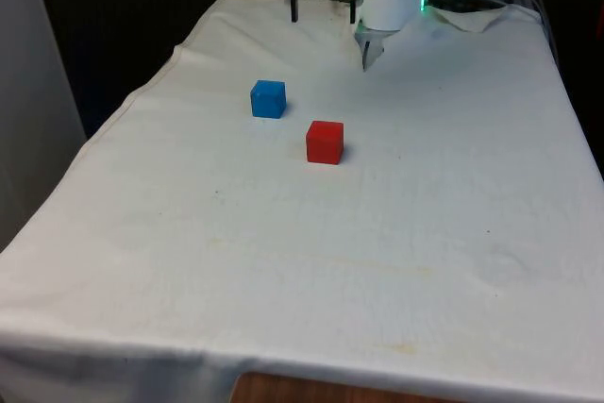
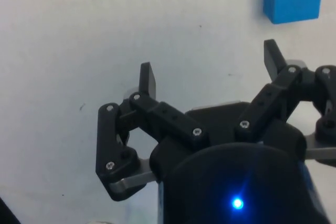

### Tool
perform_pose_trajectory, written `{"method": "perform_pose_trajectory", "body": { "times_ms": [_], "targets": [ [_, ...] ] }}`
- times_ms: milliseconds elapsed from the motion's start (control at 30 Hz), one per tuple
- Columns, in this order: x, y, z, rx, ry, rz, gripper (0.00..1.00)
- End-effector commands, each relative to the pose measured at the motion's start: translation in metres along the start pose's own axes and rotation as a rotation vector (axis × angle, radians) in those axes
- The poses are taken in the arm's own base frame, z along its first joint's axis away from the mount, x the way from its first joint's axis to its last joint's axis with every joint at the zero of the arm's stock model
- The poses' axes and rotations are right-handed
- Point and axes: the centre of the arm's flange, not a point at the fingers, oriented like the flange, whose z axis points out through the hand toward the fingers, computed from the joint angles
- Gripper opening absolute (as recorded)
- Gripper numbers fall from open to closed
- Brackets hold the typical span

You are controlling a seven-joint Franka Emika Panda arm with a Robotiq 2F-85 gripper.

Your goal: Stack the two cubes.

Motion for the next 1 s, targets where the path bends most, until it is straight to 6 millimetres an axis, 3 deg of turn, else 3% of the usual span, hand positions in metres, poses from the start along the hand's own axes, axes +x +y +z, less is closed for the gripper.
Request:
{"method": "perform_pose_trajectory", "body": {
  "times_ms": [0, 467, 967],
  "targets": [
    [-0.001, 0.005, 0.003, -0.013, 0.005, 0.0, 1.0],
    [-0.008, 0.025, 0.023, -0.033, -0.02, 0.017, 1.0],
    [-0.011, 0.03, 0.05, -0.041, -0.037, 0.035, 1.0]
  ]
}}
